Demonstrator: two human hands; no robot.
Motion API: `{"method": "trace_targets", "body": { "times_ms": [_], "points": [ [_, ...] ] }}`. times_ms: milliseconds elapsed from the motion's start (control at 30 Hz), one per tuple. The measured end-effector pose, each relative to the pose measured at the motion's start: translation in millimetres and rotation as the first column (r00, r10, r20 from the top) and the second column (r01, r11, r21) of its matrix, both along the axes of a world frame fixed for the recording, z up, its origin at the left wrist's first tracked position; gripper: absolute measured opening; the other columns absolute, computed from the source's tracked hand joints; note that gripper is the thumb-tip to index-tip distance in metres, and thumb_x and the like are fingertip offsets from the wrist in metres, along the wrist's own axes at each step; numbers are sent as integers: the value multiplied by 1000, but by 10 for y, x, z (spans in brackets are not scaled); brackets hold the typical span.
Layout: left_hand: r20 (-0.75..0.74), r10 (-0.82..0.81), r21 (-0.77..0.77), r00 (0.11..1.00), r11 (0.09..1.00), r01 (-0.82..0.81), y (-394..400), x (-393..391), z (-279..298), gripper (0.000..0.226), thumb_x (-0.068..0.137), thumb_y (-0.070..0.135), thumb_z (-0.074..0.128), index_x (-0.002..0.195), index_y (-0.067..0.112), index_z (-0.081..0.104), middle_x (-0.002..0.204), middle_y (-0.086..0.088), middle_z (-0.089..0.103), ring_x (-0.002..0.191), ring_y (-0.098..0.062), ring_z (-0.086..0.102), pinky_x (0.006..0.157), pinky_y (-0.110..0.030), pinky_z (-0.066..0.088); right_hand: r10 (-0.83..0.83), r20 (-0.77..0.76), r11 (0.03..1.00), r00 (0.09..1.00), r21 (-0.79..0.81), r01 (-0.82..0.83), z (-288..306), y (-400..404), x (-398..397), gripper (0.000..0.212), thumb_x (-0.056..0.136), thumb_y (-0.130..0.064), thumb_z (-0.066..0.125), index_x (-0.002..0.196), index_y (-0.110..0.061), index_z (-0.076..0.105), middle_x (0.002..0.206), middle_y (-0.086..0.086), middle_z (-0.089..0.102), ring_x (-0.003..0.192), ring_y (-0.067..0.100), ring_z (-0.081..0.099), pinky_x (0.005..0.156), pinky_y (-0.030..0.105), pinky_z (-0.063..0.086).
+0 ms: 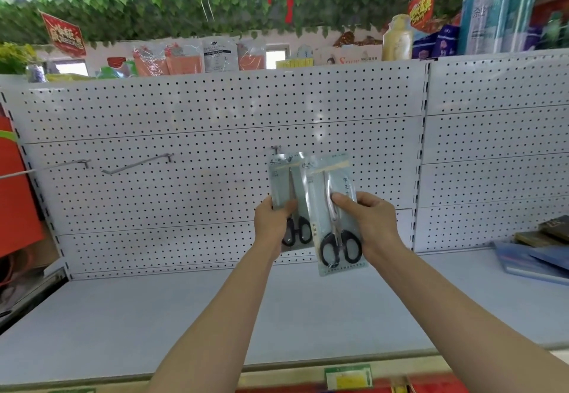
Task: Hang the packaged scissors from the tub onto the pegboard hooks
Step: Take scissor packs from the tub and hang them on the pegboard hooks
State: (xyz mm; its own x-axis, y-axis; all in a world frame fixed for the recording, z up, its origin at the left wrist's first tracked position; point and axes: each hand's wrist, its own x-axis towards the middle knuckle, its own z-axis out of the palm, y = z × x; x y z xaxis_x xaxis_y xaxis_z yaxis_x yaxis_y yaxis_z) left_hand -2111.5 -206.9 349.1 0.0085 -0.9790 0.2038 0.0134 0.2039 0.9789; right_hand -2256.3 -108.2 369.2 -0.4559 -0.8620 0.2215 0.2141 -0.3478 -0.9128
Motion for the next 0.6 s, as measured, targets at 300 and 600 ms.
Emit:
{"method": "trace_targets", "body": {
  "times_ms": [300, 600],
  "points": [
    [199, 54, -75, 978, 996, -40, -258, 75, 101, 14, 86, 25, 62, 86, 12, 62, 82, -9, 68, 73, -25, 58, 68, -39, 51, 14, -11, 1000, 1000, 1, -14, 28, -197, 255, 24, 71, -16, 85, 78, 0, 69, 72, 15, 67, 64, 28, 62, 69, 51, 58],
    [88, 107, -246, 990, 966, -82, -188, 313, 288, 66, 79, 4, 75, 137, 26, 51, 135, 11, 51, 121, -9, 48, 101, -34, 45, -8, 6, 1000, 1000, -6, 8, 51, -405, 376, 18, 71, -16, 86, 69, -7, 70, 70, 13, 68, 63, 26, 63, 73, 53, 58]
  ]
}}
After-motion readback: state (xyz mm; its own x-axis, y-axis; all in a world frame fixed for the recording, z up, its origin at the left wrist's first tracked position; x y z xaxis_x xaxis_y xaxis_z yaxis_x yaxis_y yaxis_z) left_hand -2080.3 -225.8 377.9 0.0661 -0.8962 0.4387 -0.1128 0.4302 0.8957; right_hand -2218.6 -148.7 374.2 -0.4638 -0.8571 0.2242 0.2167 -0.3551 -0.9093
